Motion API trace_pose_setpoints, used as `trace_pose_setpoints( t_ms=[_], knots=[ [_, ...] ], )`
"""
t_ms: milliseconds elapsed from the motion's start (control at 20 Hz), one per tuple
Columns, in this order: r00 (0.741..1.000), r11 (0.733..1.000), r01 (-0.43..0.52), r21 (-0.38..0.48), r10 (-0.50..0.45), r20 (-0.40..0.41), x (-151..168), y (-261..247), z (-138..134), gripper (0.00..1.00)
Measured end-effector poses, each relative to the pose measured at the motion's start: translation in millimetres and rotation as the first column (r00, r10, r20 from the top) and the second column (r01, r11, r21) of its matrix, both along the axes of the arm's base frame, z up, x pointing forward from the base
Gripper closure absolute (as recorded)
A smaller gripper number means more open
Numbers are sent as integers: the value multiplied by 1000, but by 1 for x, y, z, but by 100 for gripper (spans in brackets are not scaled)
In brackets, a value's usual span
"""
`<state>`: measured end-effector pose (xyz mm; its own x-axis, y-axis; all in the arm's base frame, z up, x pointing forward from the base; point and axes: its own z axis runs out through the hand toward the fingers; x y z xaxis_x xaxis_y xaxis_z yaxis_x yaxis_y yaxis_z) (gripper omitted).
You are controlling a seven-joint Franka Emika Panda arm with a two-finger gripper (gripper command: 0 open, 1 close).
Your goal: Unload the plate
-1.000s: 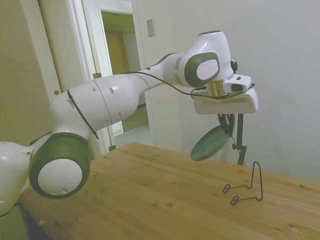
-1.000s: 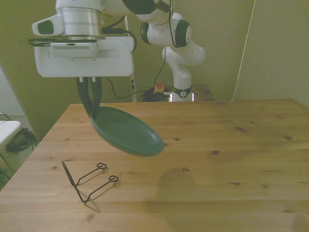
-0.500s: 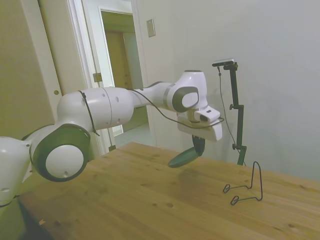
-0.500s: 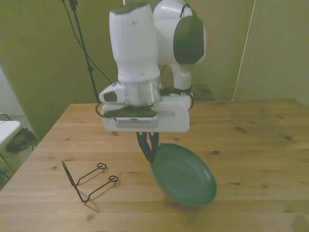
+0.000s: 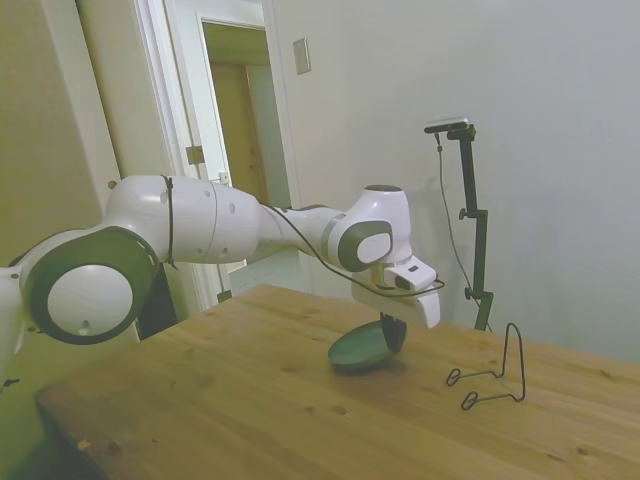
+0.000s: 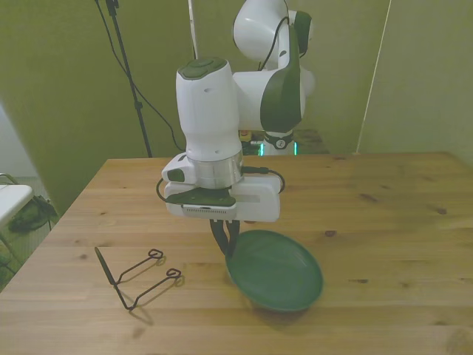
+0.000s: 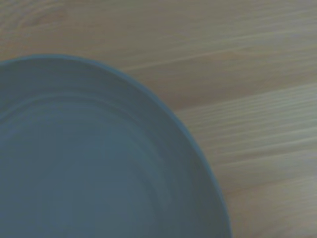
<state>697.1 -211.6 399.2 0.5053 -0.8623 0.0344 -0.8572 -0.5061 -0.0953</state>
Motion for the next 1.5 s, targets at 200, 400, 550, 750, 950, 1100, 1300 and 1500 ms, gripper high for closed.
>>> trace_pose_setpoints(
  t_ms=[200,400,550,750,950,1100,1300,1500],
  knots=[
    [1000,1000,5,-13,-5,-6,-3,-5,-5,0],
    [1000,1000,7,-24,-7,-7,-5,-9,-6,0],
    [1000,1000,6,-30,-6,0,-5,-12,-6,0],
    [1000,999,7,-36,-7,0,-6,-16,-5,0],
    [1000,999,7,-36,-7,7,-9,-15,14,0],
    [1000,1000,1,-23,-1,5,-21,-8,63,0],
    [1000,1000,-3,-9,3,3,-47,1,129,0],
    [1000,999,-4,-34,4,-2,-73,11,162,0]
  ],
)
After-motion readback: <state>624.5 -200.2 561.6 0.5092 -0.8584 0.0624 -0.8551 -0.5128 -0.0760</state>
